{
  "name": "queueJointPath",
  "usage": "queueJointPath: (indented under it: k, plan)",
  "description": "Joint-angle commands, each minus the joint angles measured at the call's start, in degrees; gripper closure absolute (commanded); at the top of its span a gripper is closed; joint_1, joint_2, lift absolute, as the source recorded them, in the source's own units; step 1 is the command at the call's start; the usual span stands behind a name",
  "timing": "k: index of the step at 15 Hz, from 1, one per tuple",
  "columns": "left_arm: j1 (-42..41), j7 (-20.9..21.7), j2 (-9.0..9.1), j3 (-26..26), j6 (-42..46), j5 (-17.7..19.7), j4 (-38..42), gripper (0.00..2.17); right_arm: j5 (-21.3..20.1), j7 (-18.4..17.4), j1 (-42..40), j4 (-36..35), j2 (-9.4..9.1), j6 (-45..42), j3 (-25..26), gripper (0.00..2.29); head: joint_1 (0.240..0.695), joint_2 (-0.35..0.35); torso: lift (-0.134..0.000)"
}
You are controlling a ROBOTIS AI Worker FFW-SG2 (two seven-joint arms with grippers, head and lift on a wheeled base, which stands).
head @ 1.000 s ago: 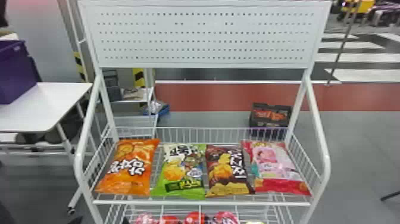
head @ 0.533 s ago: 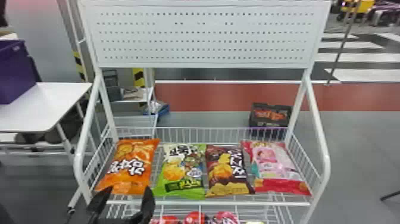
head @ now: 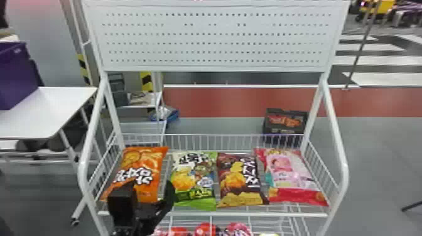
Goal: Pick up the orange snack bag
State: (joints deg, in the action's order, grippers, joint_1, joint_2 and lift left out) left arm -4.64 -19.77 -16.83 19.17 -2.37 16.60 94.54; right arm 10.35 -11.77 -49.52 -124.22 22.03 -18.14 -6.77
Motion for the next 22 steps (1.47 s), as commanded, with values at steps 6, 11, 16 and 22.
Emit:
queueJointPath:
  k: [6,11,16,22]
  plan:
    - [7.0,0.1,0.39,-0.8,-1.8,0.4,-10.8,0.09,-0.1,-0.1,0.7,0.5,-0.05,0.4,-0.4,0.14,0.499,0.000,0.000]
    - [7.8,0.8,0.30,-1.9,-2.0,1.4,-12.4,0.28,-0.2,0.0,0.7,0.5,-0.23,0.4,-0.4,0.14,0.499,0.000,0.000]
    - [8.0,0.4,0.30,-2.0,-3.9,1.9,-12.9,1.12,-0.2,0.0,0.8,0.5,-0.23,0.5,-0.4,0.14,0.499,0.000,0.000]
    - [5.7,-0.5,-0.05,-2.0,-4.8,1.7,-8.1,1.33,-0.2,0.0,0.9,0.5,-0.23,0.4,-0.4,0.14,0.499,0.000,0.000]
